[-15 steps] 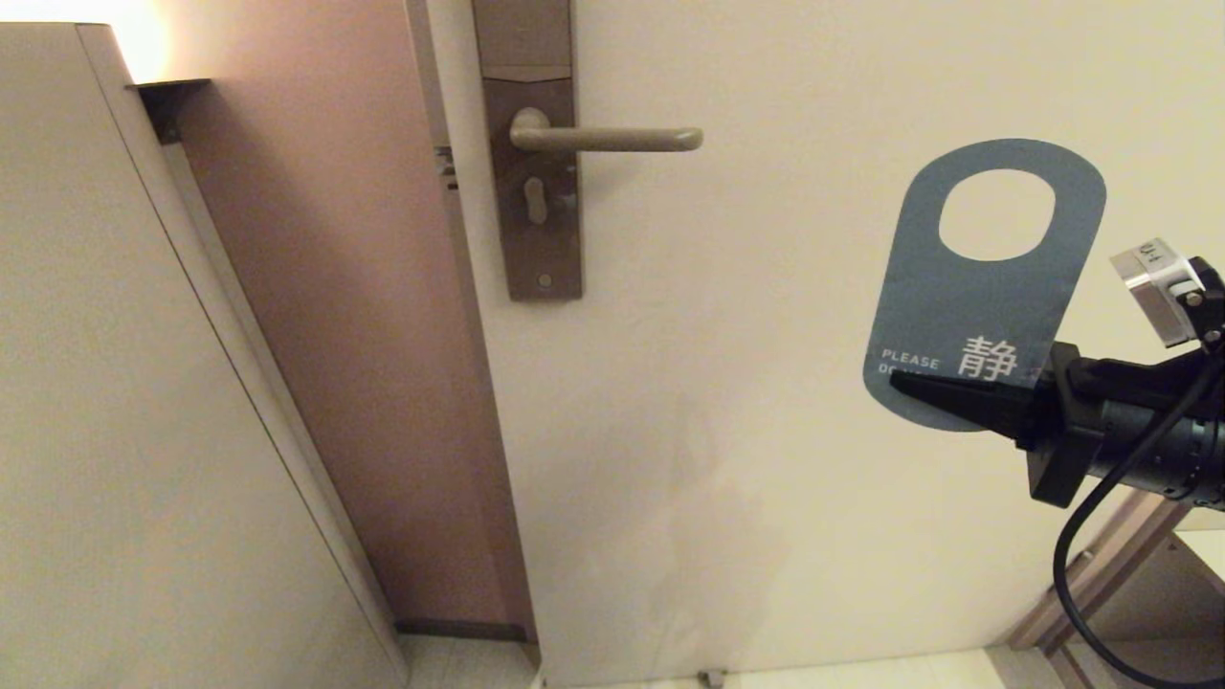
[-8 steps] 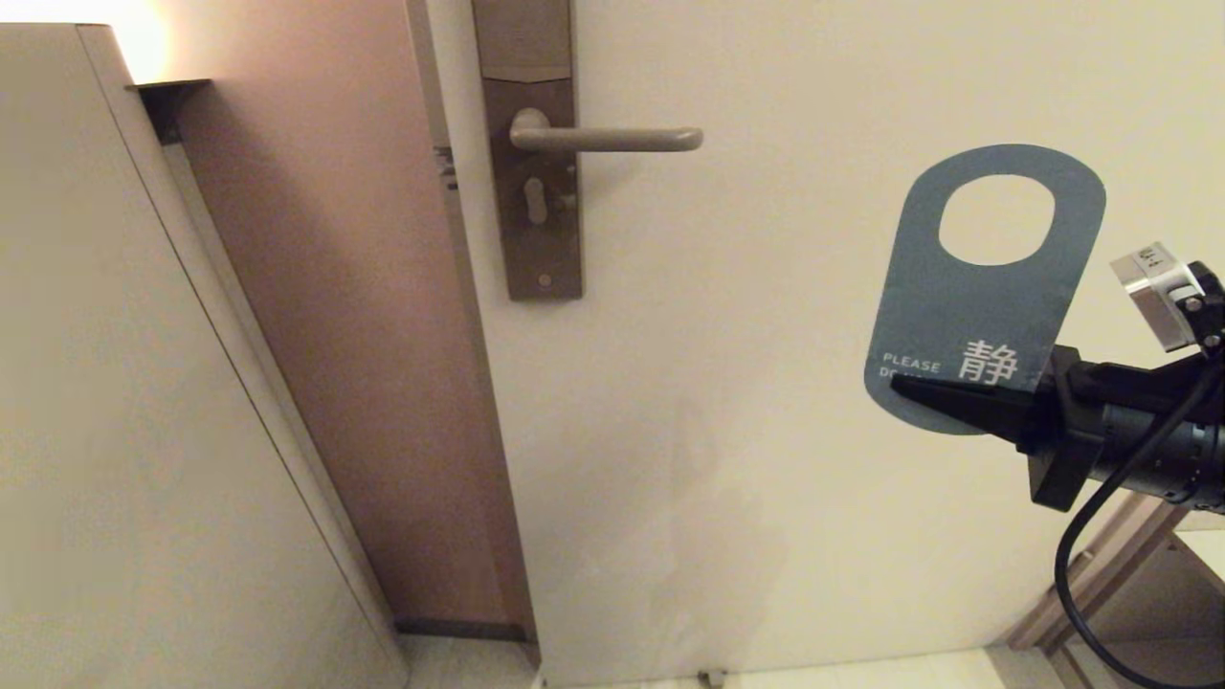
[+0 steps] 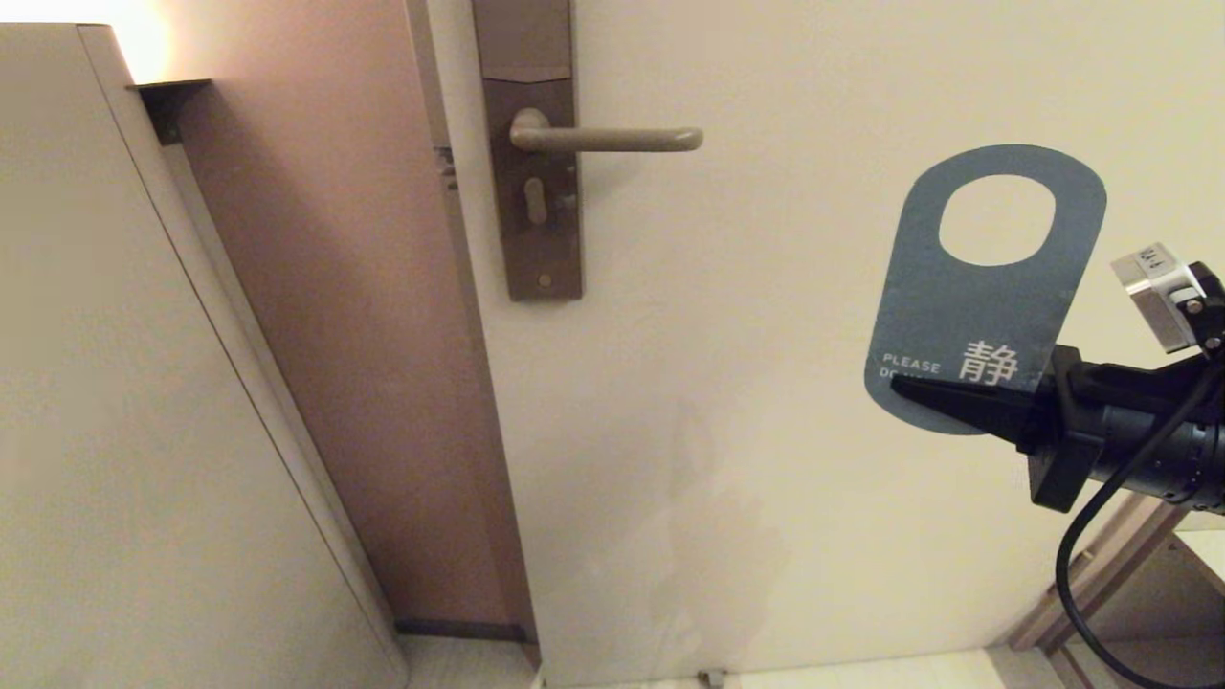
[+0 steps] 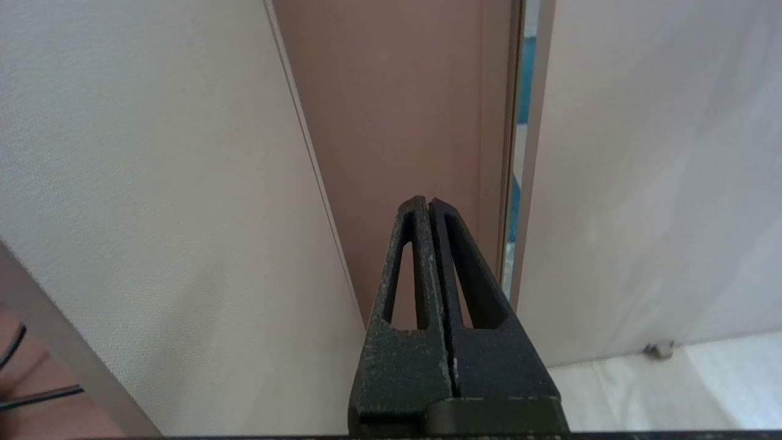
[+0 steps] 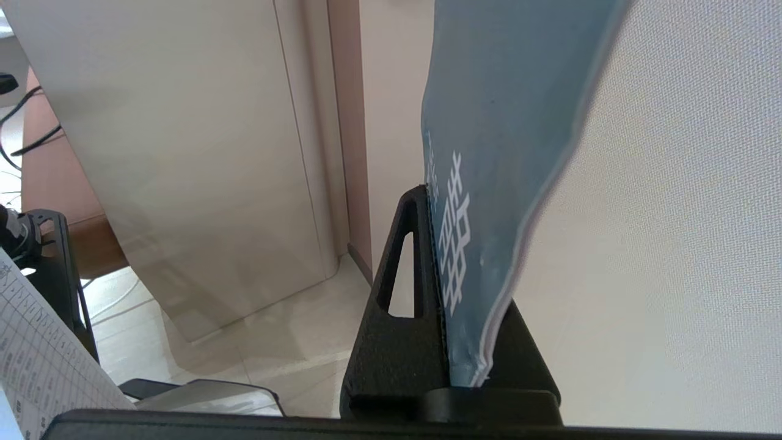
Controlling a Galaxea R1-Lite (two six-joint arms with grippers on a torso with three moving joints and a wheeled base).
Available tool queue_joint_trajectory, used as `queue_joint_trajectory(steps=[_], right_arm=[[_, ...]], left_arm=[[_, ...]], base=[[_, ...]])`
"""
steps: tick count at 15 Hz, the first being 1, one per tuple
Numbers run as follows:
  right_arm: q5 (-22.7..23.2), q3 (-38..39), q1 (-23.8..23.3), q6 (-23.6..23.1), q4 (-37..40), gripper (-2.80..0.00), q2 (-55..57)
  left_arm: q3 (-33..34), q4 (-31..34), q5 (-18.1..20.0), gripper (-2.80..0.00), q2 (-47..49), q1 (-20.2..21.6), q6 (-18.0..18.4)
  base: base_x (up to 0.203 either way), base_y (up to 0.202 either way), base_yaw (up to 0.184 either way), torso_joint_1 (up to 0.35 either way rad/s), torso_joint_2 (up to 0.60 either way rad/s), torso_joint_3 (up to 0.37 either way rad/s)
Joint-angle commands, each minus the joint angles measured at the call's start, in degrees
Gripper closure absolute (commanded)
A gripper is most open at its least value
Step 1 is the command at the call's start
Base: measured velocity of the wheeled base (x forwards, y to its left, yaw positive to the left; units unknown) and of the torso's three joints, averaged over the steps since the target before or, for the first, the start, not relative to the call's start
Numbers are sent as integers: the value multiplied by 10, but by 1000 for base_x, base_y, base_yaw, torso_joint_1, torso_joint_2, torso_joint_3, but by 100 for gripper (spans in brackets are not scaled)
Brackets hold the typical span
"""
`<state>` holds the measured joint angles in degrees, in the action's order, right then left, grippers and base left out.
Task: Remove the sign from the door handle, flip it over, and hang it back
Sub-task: Hang the sign back with the other side facing out
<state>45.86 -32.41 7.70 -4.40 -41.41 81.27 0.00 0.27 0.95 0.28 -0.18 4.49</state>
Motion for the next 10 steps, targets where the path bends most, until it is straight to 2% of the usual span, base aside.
queue_joint_trajectory(steps=[1, 5, 8, 10], right_arm=[[3, 2, 0, 0, -3, 0, -2], [-1, -5, 0, 1, -3, 0, -1], [-33, -25, 0, 0, -3, 0, 8], [-73, -61, 3, -1, -3, 0, 25]], left_arm=[[0, 0, -1, 0, -2, 0, -10], [0, -1, -3, 0, -3, 0, -36], [0, -2, -3, 0, -3, 0, -36], [0, -1, -3, 0, -3, 0, -36]], base=[[0, 0, 0, 0, 0, 0], [0, 0, 0, 0, 0, 0], [0, 0, 0, 0, 0, 0], [0, 0, 0, 0, 0, 0]])
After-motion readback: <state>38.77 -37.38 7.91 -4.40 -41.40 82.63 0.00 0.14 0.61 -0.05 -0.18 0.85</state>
